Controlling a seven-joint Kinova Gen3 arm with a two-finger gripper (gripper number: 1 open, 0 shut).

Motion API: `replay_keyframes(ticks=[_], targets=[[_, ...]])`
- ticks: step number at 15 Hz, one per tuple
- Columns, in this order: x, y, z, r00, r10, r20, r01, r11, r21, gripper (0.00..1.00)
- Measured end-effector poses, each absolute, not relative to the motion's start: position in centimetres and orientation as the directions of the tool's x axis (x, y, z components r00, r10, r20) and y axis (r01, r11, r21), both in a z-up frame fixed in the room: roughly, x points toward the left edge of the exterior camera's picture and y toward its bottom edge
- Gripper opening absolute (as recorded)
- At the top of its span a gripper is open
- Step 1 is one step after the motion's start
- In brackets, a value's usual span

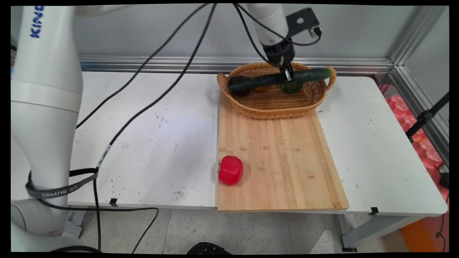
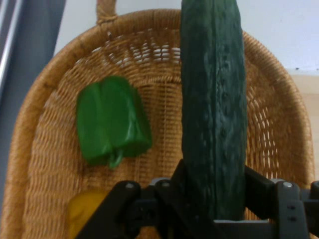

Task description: Place the picked object in the vegetable basket

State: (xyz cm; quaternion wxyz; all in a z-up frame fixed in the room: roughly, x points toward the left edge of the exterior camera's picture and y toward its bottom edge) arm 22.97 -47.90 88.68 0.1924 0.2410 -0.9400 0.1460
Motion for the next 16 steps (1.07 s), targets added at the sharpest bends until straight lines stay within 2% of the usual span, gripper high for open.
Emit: replay_keyframes(ticks=[11, 12, 16], targets=[[22.1, -50.4, 82.7, -0.822, -0.338, 0.458, -0.440, 0.888, -0.134, 0.00], [22.4, -50.5, 82.4, -0.823, -0.338, 0.457, -0.439, 0.889, -0.132, 1.00], [23.2, -50.6, 81.6, -0.826, -0.332, 0.456, -0.430, 0.894, -0.129, 1.00]])
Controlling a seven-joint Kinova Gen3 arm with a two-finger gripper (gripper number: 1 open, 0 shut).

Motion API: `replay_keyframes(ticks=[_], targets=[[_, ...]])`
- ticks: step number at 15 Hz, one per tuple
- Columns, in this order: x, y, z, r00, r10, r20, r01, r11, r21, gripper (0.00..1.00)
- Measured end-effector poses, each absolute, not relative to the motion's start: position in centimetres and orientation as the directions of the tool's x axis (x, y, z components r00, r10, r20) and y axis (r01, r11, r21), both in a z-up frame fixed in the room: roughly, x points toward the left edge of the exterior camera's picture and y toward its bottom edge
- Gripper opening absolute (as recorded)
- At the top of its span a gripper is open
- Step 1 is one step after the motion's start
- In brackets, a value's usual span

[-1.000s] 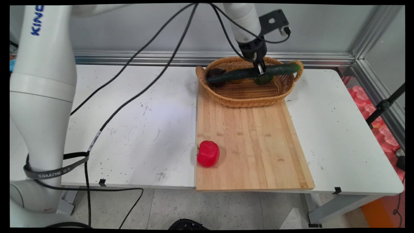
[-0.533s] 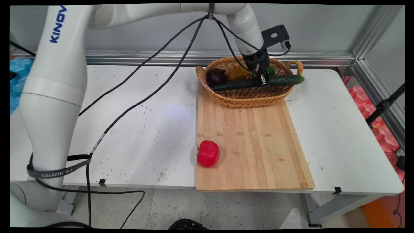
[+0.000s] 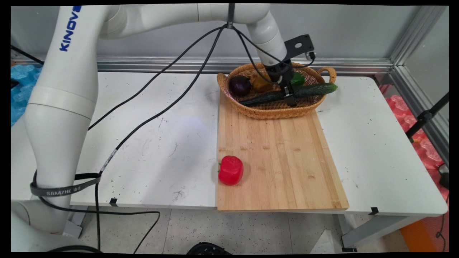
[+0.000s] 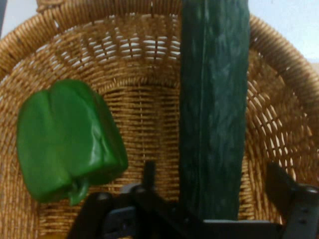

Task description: Place the picked object in the vegetable basket

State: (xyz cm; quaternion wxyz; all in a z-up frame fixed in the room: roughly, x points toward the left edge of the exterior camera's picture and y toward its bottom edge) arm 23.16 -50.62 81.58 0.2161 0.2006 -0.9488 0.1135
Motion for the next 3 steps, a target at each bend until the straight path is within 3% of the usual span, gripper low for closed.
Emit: replay_keyframes(ticks=[3], targets=[[23.55, -50.53, 81.72, -0.827, -0.323, 0.460, -0.422, 0.898, -0.128, 1.00]])
